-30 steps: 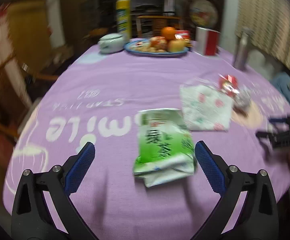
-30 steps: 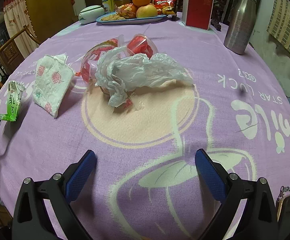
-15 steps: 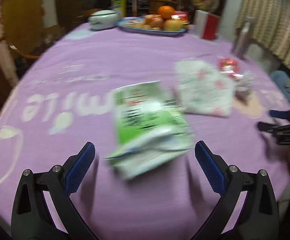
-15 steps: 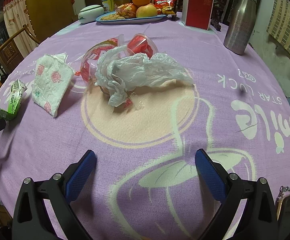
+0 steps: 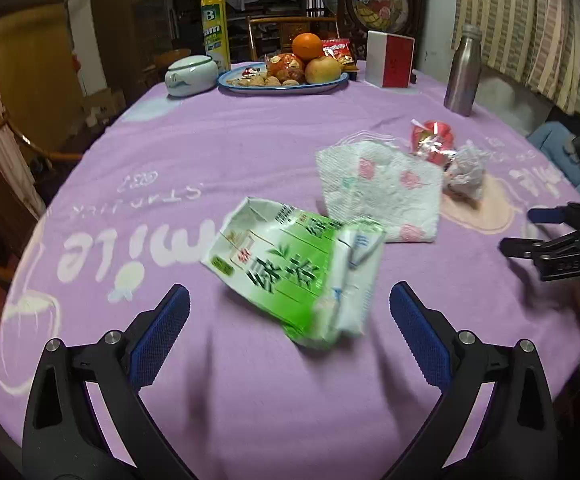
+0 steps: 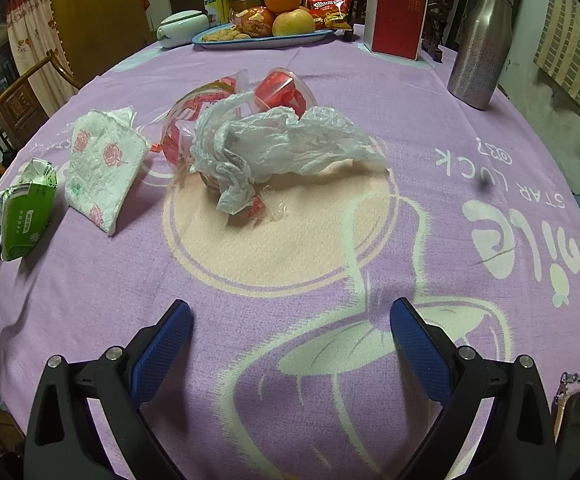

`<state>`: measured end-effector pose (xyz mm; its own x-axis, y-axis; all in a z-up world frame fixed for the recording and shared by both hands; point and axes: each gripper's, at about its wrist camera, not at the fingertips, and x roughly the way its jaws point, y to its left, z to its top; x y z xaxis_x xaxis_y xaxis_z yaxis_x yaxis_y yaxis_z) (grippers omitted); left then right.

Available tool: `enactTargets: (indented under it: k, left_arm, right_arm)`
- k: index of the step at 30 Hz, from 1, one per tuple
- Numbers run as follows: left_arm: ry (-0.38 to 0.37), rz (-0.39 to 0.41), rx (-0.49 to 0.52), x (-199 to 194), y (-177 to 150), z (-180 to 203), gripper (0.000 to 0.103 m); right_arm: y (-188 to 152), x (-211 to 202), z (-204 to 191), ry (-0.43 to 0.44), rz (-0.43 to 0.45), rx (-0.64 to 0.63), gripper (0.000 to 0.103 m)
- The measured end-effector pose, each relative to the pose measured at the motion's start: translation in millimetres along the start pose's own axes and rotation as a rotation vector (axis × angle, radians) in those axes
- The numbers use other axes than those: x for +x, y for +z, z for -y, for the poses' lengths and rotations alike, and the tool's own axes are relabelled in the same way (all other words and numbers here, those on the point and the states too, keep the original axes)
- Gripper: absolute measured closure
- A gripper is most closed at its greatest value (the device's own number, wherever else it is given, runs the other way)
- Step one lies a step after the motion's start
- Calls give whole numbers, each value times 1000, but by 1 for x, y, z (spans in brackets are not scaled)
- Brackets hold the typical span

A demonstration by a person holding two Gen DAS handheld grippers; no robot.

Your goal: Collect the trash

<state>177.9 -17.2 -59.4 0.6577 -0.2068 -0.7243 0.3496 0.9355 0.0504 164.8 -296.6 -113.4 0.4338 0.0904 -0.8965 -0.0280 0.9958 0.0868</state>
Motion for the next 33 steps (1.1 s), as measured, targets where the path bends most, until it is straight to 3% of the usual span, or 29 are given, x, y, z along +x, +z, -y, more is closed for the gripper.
enactTargets:
  k: [5,9,11,20,29,31,33]
  left_arm:
    - [-52,-31,21,23,14,-14,7]
    - [-214,-128,-97,49,25,-36,7]
    - [-246,-143,-140,53,27,-40,7]
    - [-159,-36,-128,29,24,-20,14]
    - [-132,96,-185,-14,11,-40,14]
    - [-137,103,-193,-16,8,-42,14]
    - [-140,103,-197,-17,5,-43,14]
  right_arm:
    - [0,0,0,-1,0,-1,4]
    - [0,0,0,-1,-1,-1,4]
    - [0,0,0,-1,-1,-1,4]
    - [0,1,-1,6,-7,-37,4]
    - [-3,-2,-1,31,-1,-86,6]
    - [-3,-10,-3,31,47,-79,6]
    - [-3,-28,-6,33,158,-71,6]
